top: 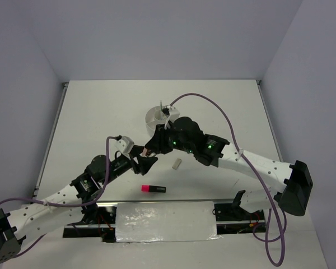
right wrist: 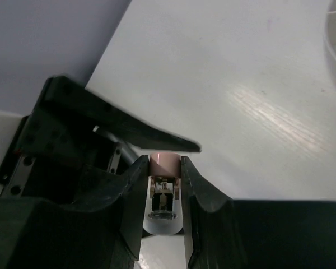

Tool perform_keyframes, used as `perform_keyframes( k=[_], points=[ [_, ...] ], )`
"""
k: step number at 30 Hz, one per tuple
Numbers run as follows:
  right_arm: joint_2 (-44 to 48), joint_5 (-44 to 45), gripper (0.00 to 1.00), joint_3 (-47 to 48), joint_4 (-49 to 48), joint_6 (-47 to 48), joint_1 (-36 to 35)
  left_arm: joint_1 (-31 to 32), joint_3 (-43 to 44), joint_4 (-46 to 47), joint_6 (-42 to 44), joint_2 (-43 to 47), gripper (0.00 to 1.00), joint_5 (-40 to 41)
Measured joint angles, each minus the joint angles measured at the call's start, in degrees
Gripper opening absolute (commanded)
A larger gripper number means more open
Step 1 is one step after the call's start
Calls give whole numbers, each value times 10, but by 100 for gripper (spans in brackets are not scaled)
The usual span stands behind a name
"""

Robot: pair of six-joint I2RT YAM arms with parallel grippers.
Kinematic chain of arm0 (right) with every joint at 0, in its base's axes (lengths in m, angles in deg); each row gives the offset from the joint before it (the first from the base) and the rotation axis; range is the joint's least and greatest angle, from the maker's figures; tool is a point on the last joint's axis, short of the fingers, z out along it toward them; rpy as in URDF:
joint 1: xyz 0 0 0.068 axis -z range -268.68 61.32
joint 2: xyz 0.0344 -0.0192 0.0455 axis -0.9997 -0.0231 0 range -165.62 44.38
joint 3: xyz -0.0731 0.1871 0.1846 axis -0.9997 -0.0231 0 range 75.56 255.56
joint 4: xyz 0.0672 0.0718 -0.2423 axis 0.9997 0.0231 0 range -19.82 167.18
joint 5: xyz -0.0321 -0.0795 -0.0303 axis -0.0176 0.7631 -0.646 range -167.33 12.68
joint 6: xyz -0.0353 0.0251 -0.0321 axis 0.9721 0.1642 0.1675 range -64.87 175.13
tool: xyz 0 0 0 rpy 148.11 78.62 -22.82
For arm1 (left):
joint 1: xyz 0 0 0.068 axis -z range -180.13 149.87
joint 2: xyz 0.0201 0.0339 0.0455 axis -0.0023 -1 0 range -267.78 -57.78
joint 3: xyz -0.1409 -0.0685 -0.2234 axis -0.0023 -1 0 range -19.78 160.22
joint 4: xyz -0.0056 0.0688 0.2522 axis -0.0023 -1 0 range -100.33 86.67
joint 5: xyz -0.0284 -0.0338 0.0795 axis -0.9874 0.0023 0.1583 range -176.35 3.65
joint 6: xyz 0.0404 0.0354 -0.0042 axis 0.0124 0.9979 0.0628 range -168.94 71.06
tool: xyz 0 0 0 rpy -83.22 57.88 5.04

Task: Sort the stationery into containers
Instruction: Place the stapler in the storage box.

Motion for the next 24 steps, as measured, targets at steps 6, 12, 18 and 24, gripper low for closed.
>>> perform_keyframes(
  k=[6,12,18,24],
  points=[
    [1,-40,0,-5,-30,17,-8,1,15,0,1,0,99,12],
    [4,-34,0,-19,-42,36,-8,1,23,-8,1,-4,99,22],
    [29,7,0,-42,-50,82,-4,2,42,-41,1,-4,99,31],
    [76,29,0,-52,-57,154,52,2,83,-87,2,-5,99,29]
  ],
)
